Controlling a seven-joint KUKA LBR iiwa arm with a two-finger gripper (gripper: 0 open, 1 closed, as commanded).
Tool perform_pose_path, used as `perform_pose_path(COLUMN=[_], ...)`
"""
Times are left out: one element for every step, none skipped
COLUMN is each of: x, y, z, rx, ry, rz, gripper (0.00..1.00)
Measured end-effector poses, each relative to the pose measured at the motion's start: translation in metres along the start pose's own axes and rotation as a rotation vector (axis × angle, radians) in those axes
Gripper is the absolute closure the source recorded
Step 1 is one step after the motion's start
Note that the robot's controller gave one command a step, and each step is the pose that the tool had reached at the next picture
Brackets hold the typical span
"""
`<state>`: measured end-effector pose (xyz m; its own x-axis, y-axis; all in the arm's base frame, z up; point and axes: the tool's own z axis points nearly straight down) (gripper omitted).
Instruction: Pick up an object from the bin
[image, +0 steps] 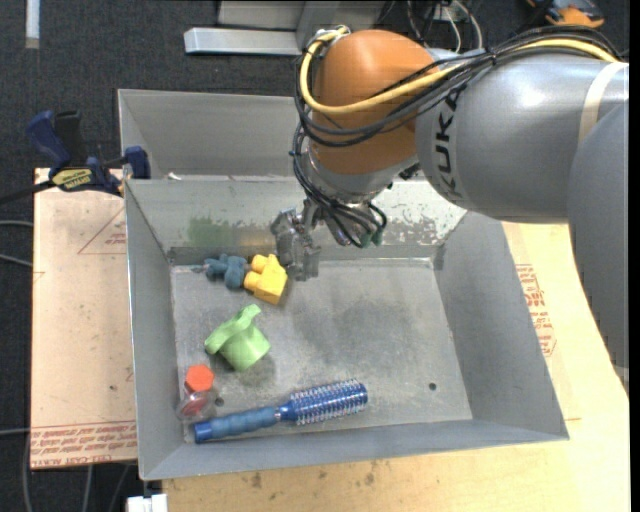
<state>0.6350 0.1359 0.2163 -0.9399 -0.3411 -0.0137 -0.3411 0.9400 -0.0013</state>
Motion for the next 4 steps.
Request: perform_pose_path(x=[0.002, 0.063, 0.127, 0.125], y=[0.001, 0.055, 0.089, 0.088], z=[0.005, 0.068, 0.133, 0.131], rx=[-0.002, -0.005, -0.003, -0.004], ry=[0.009, 0.019, 0.014, 0.011], rz=[-0.001, -0.124, -0.212, -0.207], gripper=[0.0, 0.0, 0.0, 1.0])
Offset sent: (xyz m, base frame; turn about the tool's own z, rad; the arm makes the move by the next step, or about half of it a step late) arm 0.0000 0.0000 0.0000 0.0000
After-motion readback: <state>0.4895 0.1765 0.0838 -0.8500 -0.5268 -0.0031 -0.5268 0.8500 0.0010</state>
